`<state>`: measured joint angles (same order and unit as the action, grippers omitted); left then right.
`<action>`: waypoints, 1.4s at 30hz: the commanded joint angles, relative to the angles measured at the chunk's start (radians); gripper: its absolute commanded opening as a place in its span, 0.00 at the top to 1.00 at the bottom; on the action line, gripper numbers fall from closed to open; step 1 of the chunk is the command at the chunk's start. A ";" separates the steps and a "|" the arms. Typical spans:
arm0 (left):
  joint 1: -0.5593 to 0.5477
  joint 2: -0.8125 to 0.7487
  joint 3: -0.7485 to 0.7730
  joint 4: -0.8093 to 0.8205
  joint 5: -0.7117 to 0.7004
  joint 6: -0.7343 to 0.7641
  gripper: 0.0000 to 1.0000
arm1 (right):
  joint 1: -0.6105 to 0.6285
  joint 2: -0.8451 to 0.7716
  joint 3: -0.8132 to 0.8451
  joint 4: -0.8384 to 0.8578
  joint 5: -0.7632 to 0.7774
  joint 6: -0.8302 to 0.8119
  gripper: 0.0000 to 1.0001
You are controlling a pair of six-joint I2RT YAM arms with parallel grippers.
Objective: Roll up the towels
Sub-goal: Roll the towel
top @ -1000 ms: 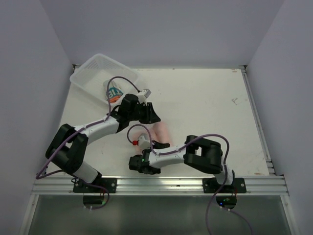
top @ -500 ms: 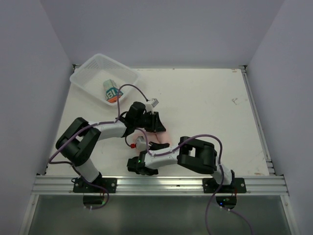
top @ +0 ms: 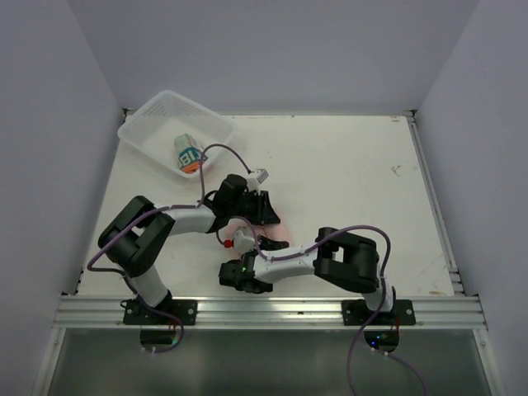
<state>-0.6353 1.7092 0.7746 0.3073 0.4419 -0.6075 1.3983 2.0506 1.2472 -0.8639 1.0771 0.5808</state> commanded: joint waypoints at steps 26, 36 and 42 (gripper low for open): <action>-0.001 0.061 -0.061 0.012 -0.037 0.026 0.64 | 0.010 -0.713 -0.362 0.341 -0.154 0.152 0.39; -0.001 0.032 -0.069 -0.002 -0.040 0.032 0.64 | -0.168 -0.960 -0.601 0.647 -0.437 0.186 0.39; -0.001 0.020 -0.072 -0.005 -0.042 0.032 0.64 | -0.350 -1.027 -0.729 0.818 -0.706 0.197 0.35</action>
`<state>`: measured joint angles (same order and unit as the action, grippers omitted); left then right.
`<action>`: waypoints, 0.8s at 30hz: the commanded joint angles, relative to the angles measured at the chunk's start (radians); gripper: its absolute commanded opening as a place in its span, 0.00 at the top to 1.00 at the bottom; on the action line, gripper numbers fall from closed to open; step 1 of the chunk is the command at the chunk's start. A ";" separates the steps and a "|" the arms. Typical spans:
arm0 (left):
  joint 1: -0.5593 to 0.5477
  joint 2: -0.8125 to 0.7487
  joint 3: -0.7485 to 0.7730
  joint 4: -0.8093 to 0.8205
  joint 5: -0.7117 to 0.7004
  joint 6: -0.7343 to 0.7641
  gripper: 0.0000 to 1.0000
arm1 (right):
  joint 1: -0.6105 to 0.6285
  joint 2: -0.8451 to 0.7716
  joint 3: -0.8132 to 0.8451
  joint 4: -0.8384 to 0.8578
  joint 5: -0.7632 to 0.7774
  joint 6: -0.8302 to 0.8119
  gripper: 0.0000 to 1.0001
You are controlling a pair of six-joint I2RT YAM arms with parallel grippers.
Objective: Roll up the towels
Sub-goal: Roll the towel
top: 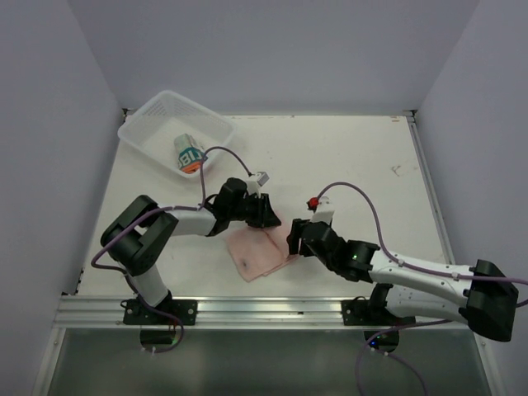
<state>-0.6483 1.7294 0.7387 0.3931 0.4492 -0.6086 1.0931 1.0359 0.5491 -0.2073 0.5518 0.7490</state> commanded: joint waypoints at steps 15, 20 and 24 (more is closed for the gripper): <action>0.012 -0.024 -0.062 -0.083 -0.046 0.027 0.64 | -0.145 0.159 -0.176 0.382 -0.320 0.087 0.35; 0.010 -0.025 -0.065 -0.079 -0.041 0.026 0.64 | -0.148 0.190 -0.198 0.416 -0.322 0.053 0.46; 0.010 -0.037 -0.055 -0.091 -0.046 0.024 0.64 | -0.148 0.190 -0.198 0.425 -0.314 0.010 0.68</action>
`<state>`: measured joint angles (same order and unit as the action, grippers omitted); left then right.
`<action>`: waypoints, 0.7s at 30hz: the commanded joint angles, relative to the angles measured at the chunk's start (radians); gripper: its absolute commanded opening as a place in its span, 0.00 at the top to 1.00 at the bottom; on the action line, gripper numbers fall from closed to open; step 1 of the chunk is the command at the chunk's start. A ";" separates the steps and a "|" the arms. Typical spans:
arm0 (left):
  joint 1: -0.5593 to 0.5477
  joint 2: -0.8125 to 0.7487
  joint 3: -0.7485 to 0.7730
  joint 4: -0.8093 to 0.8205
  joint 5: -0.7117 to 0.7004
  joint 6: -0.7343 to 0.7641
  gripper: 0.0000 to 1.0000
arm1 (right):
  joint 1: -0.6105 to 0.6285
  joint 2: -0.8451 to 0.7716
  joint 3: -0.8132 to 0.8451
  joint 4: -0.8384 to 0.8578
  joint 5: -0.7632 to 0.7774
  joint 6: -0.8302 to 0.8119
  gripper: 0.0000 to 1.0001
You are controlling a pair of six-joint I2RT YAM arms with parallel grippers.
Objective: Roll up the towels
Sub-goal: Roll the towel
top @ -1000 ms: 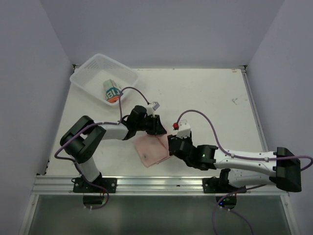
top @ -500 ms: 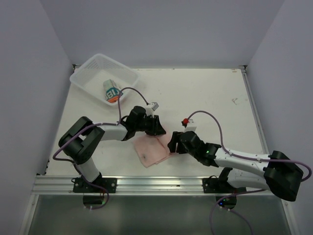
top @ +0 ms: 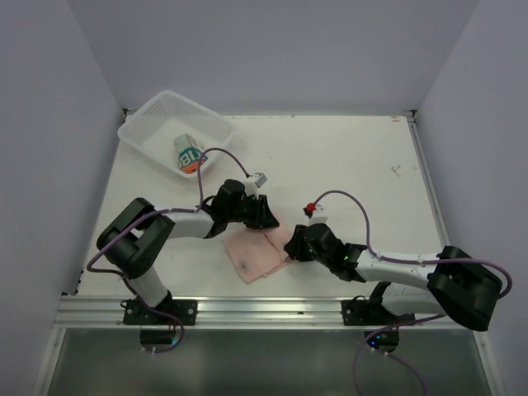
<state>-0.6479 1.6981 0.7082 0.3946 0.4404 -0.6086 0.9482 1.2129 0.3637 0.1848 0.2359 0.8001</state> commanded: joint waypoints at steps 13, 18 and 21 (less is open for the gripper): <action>0.044 -0.104 0.273 -0.339 -0.108 0.055 0.61 | 0.049 -0.016 0.058 -0.094 0.230 -0.131 0.96; 0.044 -0.130 0.260 -0.344 -0.109 0.055 0.60 | 0.122 -0.004 0.098 -0.166 0.385 -0.142 0.99; 0.044 -0.141 0.228 -0.342 -0.112 0.056 0.61 | 0.199 0.034 0.155 -0.255 0.499 -0.127 1.00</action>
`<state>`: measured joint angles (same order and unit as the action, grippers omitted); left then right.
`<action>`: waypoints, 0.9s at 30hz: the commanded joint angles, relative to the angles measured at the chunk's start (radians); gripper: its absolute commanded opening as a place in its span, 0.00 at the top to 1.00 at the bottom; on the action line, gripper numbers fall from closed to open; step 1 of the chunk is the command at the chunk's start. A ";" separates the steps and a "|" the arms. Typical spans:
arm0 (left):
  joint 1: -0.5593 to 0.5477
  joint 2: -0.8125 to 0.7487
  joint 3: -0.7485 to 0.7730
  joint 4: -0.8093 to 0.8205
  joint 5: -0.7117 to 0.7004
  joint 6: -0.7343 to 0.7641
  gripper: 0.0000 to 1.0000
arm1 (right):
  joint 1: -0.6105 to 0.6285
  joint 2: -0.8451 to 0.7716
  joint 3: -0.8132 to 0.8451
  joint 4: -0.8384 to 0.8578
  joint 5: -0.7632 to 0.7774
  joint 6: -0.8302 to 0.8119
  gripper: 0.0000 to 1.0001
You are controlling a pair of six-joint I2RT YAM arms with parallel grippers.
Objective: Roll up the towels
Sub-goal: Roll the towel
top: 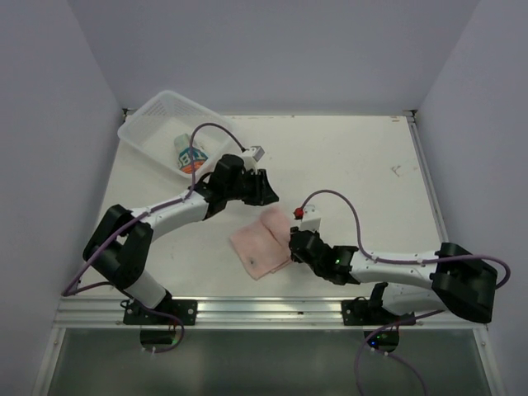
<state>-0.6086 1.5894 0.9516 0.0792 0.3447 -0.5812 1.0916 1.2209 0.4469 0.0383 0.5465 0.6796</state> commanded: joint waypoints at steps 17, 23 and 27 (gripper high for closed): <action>0.004 -0.134 -0.086 -0.013 0.031 0.006 0.61 | 0.306 0.385 0.412 -0.472 0.593 0.103 1.00; -0.005 -0.166 -0.140 0.028 0.056 -0.020 0.61 | 0.384 0.529 0.501 -0.566 0.665 0.110 1.00; -0.028 -0.149 -0.198 0.074 0.056 -0.037 0.61 | 0.436 0.667 0.627 -0.766 0.733 0.208 1.00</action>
<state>-0.6186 1.4471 0.7952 0.0879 0.3771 -0.5941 1.4925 1.8050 0.9806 -0.5461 1.1603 0.7719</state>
